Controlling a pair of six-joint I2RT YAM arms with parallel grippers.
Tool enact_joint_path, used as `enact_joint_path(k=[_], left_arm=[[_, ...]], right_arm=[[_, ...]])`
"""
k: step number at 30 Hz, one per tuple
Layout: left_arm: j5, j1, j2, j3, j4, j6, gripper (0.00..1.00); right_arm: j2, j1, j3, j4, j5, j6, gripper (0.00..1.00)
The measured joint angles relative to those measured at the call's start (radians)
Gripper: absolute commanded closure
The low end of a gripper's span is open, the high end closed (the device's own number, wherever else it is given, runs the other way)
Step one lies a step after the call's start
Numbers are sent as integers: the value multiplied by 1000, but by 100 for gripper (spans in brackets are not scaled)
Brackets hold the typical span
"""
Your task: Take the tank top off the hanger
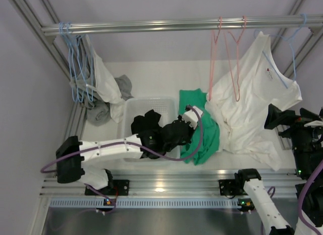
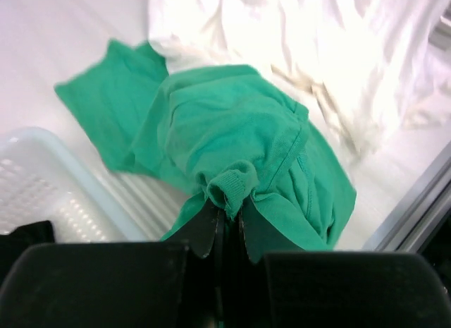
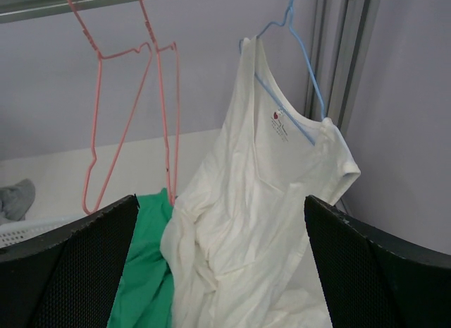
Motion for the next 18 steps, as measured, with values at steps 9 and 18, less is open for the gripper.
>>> enact_joint_path(k=[9,18], left_arm=[[-69,-3,-122,33,-32,81,100],[-164,-6,-156,225,-109,201,100]], right_arm=[[0,0,0,1,-4,0,1],[0,0,0,1,-12,0,0]])
